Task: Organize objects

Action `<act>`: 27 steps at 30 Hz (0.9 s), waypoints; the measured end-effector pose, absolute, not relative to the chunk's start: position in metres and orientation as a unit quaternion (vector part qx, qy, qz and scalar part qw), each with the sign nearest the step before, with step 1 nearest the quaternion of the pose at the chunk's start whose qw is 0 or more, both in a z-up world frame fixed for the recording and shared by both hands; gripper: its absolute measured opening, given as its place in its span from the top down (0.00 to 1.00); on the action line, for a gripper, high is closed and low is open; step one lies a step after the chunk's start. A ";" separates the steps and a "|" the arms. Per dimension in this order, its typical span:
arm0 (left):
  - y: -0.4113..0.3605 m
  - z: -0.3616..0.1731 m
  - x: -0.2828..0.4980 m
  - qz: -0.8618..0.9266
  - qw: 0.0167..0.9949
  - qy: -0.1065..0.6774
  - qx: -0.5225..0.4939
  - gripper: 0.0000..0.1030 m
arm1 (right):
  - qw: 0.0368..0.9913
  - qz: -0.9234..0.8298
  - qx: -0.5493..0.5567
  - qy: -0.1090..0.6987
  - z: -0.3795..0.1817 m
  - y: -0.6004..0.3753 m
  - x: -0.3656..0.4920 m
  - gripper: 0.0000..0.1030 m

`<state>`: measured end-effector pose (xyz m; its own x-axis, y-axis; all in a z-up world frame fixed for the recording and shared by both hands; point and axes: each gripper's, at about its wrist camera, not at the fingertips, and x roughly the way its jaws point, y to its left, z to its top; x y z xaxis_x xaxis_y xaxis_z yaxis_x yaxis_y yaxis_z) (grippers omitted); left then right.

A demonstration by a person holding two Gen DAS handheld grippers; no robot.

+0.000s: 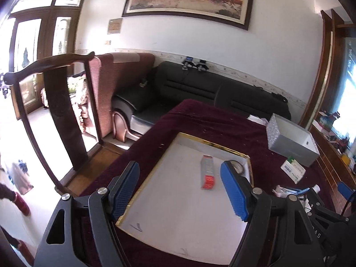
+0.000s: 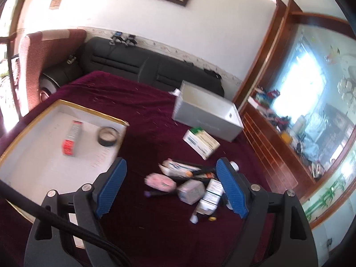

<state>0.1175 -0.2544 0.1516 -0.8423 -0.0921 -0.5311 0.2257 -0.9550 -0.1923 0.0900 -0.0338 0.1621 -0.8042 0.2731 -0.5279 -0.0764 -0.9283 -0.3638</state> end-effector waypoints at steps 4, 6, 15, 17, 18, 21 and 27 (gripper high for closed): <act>-0.190 0.146 0.079 -0.946 0.004 0.096 0.310 0.32 | 0.088 0.929 -0.349 -0.083 0.156 0.054 0.076 0.20; -0.154 0.137 0.060 -0.941 -0.024 0.076 0.329 0.32 | 0.095 0.928 -0.355 -0.057 0.154 0.086 0.075 0.20; -0.041 0.086 0.012 -0.919 -0.057 -0.046 0.388 0.32 | 0.076 0.927 -0.366 -0.012 0.134 0.136 0.071 0.20; -0.037 0.079 0.004 -0.916 -0.044 -0.044 0.397 0.32 | 0.065 0.924 -0.377 0.012 0.126 0.143 0.065 0.20; -0.035 0.075 0.001 -0.915 -0.039 -0.043 0.399 0.32 | 0.061 0.923 -0.380 0.023 0.123 0.147 0.064 0.20; -0.031 0.064 -0.007 -0.913 -0.030 -0.043 0.404 0.32 | 0.053 0.922 -0.381 0.042 0.118 0.154 0.062 0.20; -0.022 0.042 -0.021 -0.905 -0.032 -0.034 0.423 0.32 | 0.051 0.920 -0.384 0.056 0.113 0.163 0.061 0.20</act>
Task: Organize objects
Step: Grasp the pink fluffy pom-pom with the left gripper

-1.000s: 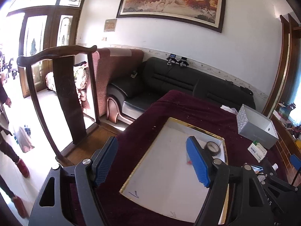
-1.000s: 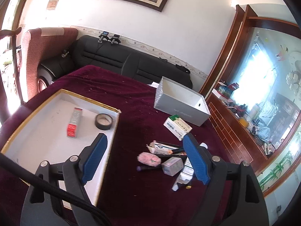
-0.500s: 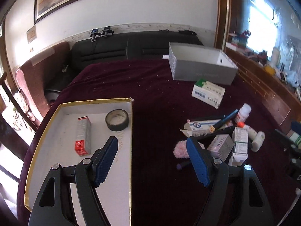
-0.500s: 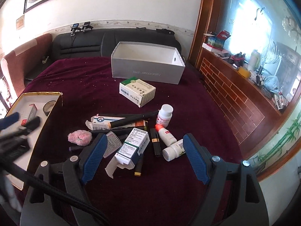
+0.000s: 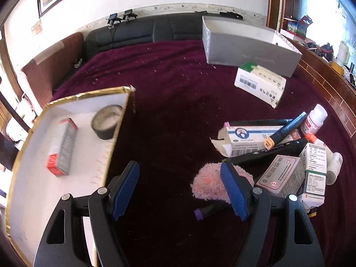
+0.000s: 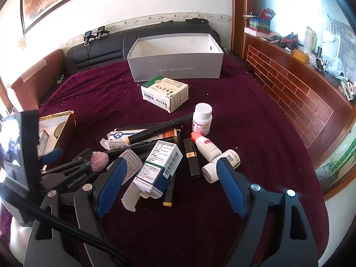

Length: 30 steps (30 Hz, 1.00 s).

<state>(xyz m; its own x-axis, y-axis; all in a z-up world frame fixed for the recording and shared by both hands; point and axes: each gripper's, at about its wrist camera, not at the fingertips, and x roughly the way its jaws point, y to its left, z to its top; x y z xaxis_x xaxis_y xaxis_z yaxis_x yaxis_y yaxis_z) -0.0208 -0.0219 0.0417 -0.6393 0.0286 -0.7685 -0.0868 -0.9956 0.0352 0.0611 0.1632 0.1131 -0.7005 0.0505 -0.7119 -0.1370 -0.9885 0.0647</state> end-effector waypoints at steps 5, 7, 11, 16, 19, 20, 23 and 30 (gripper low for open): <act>-0.022 0.040 -0.019 0.907 0.040 0.023 -0.420 0.38 | 0.046 0.916 -0.392 0.073 0.108 0.167 0.057 0.20; -0.020 0.039 -0.020 0.902 0.051 0.030 -0.428 1.00 | 0.046 0.915 -0.394 0.073 0.107 0.166 0.055 0.20; -0.026 0.034 -0.017 0.899 0.059 0.026 -0.434 1.00 | 0.034 0.912 -0.400 0.087 0.106 0.167 0.051 0.20; -0.043 0.052 -0.001 0.910 0.066 0.005 -0.409 1.00 | 0.039 0.907 -0.406 0.104 0.103 0.174 0.048 0.20; -0.046 0.061 0.003 0.913 0.073 0.010 -0.400 1.00 | 0.040 0.905 -0.409 0.110 0.101 0.175 0.047 0.20; -0.043 0.061 0.003 0.914 0.072 0.019 -0.400 1.00 | 0.040 0.904 -0.410 0.111 0.101 0.175 0.047 0.20; -0.042 0.060 0.000 0.921 0.074 -0.003 -0.383 0.99 | 0.035 0.904 -0.411 0.114 0.101 0.173 0.048 0.20; -0.031 0.050 -0.010 0.915 0.062 0.008 -0.397 0.76 | 0.031 0.908 -0.406 0.098 0.102 0.171 0.050 0.20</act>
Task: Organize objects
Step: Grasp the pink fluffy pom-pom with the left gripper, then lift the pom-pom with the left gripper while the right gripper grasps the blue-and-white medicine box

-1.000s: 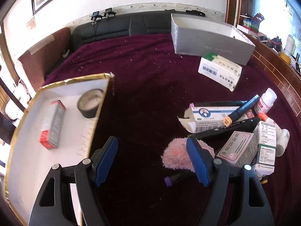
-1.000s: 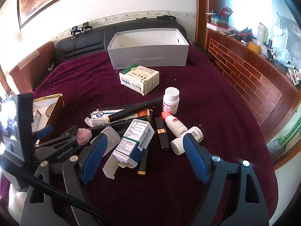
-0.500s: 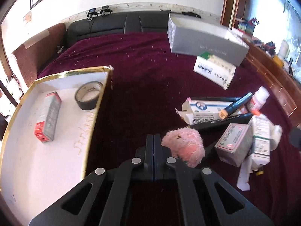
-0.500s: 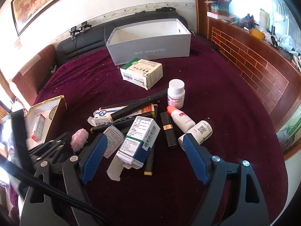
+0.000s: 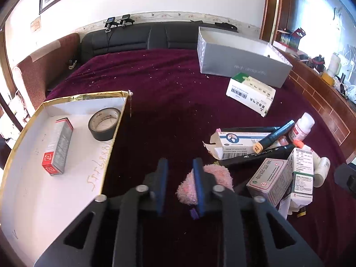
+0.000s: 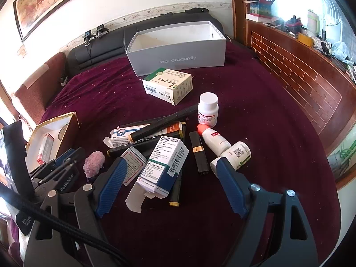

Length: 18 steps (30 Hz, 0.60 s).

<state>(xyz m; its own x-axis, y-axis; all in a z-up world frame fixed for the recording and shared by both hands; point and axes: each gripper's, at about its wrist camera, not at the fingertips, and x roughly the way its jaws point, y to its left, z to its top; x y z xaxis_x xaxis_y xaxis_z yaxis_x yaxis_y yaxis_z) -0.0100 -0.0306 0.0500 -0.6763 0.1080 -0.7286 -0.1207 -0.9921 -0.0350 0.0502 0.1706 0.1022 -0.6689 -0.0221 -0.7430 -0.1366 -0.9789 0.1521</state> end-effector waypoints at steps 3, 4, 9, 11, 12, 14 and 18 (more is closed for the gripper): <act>-0.025 0.049 -0.009 0.916 0.061 0.020 -0.395 0.72 | 0.030 0.906 -0.409 0.101 0.098 0.171 0.047 0.20; -0.025 0.048 -0.009 0.916 0.059 0.022 -0.396 0.71 | 0.029 0.905 -0.411 0.102 0.096 0.171 0.046 0.20; -0.026 0.046 -0.012 0.915 0.057 0.019 -0.400 0.67 | 0.028 0.903 -0.415 0.103 0.091 0.170 0.045 0.20; -0.027 0.046 -0.013 0.914 0.057 0.017 -0.402 0.67 | 0.028 0.903 -0.416 0.103 0.091 0.170 0.044 0.20; -0.028 0.045 -0.013 0.914 0.057 0.016 -0.403 0.67 | 0.028 0.903 -0.416 0.103 0.091 0.170 0.044 0.20; -0.028 0.045 -0.013 0.913 0.057 0.014 -0.404 0.66 | 0.027 0.903 -0.416 0.103 0.090 0.170 0.044 0.20; -0.030 0.043 -0.014 0.913 0.054 0.013 -0.404 0.60 | 0.028 0.903 -0.417 0.103 0.089 0.169 0.043 0.20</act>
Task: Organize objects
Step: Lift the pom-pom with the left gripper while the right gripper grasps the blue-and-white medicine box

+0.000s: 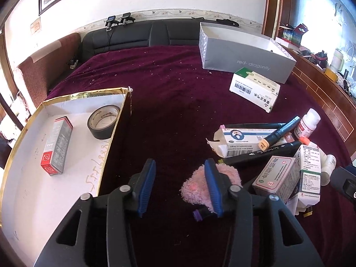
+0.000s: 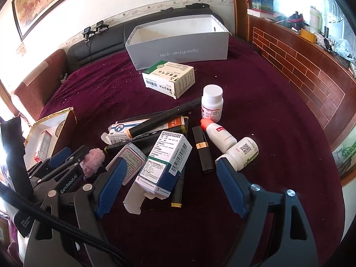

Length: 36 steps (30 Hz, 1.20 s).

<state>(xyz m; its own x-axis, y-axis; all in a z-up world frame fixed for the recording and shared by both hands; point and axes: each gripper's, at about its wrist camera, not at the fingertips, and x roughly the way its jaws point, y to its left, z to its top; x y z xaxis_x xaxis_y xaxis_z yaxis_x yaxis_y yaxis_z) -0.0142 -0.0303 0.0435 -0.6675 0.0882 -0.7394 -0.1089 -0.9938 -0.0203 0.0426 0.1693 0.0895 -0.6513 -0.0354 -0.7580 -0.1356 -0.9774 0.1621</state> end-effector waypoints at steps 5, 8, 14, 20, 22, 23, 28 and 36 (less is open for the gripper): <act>-0.037 0.042 -0.019 0.907 0.073 -0.010 -0.414 0.59 | 0.033 0.901 -0.418 0.110 0.087 0.176 0.041 0.20; -0.051 0.042 -0.027 0.897 0.095 -0.063 -0.428 0.59 | 0.039 0.900 -0.418 0.116 0.086 0.183 0.042 0.20; -0.054 0.043 -0.037 0.885 0.118 -0.103 -0.438 0.55 | 0.034 0.898 -0.420 0.125 0.083 0.187 0.038 0.20; -0.024 0.033 -0.035 0.889 0.101 -0.029 -0.445 0.48 | 0.030 0.899 -0.419 0.126 0.082 0.189 0.038 0.20; -0.022 0.032 -0.031 0.897 0.090 -0.015 -0.433 0.43 | 0.031 0.899 -0.417 0.127 0.083 0.192 0.039 0.20; -0.020 0.032 -0.030 0.898 0.091 -0.011 -0.431 0.43 | 0.032 0.899 -0.417 0.128 0.083 0.192 0.038 0.20; -0.021 0.032 -0.022 0.899 0.103 -0.002 -0.426 0.43 | 0.028 0.899 -0.416 0.132 0.084 0.192 0.038 0.20; -0.006 0.036 -0.008 0.893 0.143 0.018 -0.425 0.82 | 0.025 0.900 -0.417 0.127 0.084 0.186 0.037 0.20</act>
<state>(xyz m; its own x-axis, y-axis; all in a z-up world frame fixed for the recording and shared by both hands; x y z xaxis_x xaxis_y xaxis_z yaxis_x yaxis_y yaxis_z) -0.0077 -0.0062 0.0360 -0.5973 0.2394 -0.7654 -0.2704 -0.9586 -0.0888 0.0368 0.1855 0.0841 -0.6509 -0.0610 -0.7567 -0.1504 -0.9667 0.2073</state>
